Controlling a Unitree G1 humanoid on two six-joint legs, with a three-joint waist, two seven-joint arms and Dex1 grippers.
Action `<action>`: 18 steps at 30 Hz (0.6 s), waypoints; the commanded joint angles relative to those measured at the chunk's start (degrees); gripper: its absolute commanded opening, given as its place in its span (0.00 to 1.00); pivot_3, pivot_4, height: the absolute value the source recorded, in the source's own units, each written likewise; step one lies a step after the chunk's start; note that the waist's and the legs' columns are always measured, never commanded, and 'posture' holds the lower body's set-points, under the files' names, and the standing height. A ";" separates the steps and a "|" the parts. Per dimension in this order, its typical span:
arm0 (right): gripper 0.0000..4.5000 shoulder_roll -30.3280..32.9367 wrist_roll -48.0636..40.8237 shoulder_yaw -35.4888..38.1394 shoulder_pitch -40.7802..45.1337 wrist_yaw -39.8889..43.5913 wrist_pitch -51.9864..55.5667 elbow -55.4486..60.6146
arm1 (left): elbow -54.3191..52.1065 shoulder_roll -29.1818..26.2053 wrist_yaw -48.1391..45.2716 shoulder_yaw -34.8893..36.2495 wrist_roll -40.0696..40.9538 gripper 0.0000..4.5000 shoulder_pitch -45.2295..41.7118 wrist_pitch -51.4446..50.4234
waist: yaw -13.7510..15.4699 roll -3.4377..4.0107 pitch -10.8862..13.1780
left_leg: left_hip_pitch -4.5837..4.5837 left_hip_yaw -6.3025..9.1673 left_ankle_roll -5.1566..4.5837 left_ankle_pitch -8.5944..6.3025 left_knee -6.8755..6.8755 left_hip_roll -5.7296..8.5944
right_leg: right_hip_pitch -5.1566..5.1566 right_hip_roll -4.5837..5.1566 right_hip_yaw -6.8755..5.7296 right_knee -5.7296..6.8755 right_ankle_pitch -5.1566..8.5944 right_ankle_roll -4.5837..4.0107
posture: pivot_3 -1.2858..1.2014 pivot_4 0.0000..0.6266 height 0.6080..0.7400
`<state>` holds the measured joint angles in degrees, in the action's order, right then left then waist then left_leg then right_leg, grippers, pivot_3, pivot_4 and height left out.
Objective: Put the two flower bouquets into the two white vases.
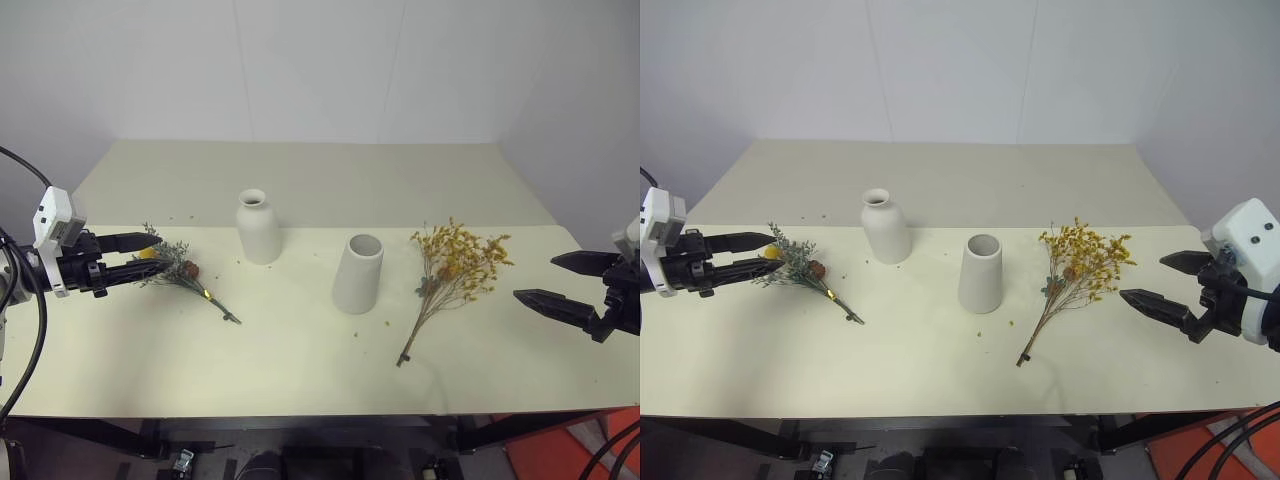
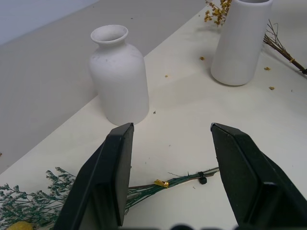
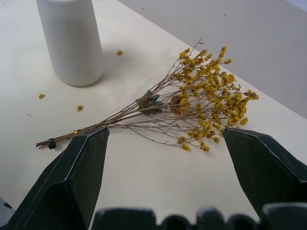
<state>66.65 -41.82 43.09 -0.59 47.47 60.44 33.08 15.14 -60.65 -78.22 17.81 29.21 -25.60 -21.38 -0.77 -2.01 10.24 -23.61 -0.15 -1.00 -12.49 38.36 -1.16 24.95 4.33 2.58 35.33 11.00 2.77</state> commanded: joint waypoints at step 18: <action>0.99 1.14 -1.89 1.88 1.96 -1.61 5.92 0.48 | -0.82 -0.27 0.20 -0.37 0.22 0.62 -1.72 0.45 | -0.01 0.00 0.00 | 0.00 0.00 0.00 0.00 0.00 0.00 | 0.00 0.00 0.00 0.00 0.00 0.00 | 0.52 0.24 1.00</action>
<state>66.69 -42.44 43.11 -0.35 47.11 64.17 33.10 15.14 -60.55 -78.13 16.89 29.21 -25.95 -21.40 -0.78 -2.01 10.24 -23.61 -0.15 -1.00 -12.49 38.36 -1.15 24.95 4.33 2.58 35.33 11.00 2.77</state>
